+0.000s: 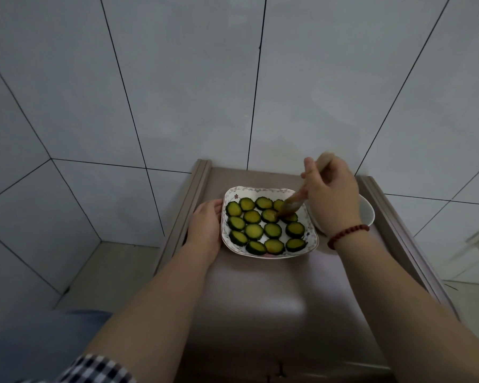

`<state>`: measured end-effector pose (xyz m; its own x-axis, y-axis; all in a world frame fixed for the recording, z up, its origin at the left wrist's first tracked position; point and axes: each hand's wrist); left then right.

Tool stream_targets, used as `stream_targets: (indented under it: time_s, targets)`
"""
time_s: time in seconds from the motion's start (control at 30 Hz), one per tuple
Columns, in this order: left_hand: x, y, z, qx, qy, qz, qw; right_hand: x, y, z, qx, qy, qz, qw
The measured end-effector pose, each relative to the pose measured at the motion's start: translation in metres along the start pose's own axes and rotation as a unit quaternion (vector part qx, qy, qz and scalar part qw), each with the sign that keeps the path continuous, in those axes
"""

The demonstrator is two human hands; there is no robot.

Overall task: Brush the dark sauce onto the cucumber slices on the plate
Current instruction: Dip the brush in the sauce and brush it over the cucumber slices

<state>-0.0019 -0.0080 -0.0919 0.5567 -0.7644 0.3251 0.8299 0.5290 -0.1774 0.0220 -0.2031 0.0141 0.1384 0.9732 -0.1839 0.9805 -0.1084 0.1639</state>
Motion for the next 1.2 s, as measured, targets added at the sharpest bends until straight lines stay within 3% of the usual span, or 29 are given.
stream_targets:
  time_s: [0.17,0.3,0.43,0.6,1.2]
  targets:
    - [0.001,-0.005,0.004,-0.001,-0.018,0.011,1.000,0.010,-0.002,-0.006,-0.053,0.047,-0.003,0.997]
    - [0.000,-0.005,0.005,0.001,-0.018,0.007,1.000,0.017,0.001,-0.003,-0.014,-0.048,-0.063,0.997]
    - [-0.001,-0.003,0.003,0.003,-0.009,0.002,1.000,0.017,0.003,-0.006,-0.042,0.013,-0.023,0.999]
    - [-0.001,-0.002,0.002,0.005,-0.006,-0.012,1.000,0.024,0.004,0.001,-0.014,-0.020,-0.075,0.997]
    - [0.000,-0.004,0.004,0.002,-0.023,0.004,1.000,0.010,-0.001,0.002,-0.029,-0.050,-0.025,0.998]
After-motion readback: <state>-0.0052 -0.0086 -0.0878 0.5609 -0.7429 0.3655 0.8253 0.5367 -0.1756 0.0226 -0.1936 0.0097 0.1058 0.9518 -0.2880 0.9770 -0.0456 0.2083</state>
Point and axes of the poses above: each hand's wrist, its own y-axis towards the middle knuckle, its own x-axis out of the palm, z = x × y, and after that the axes turned 12 degrees about x, right-handed
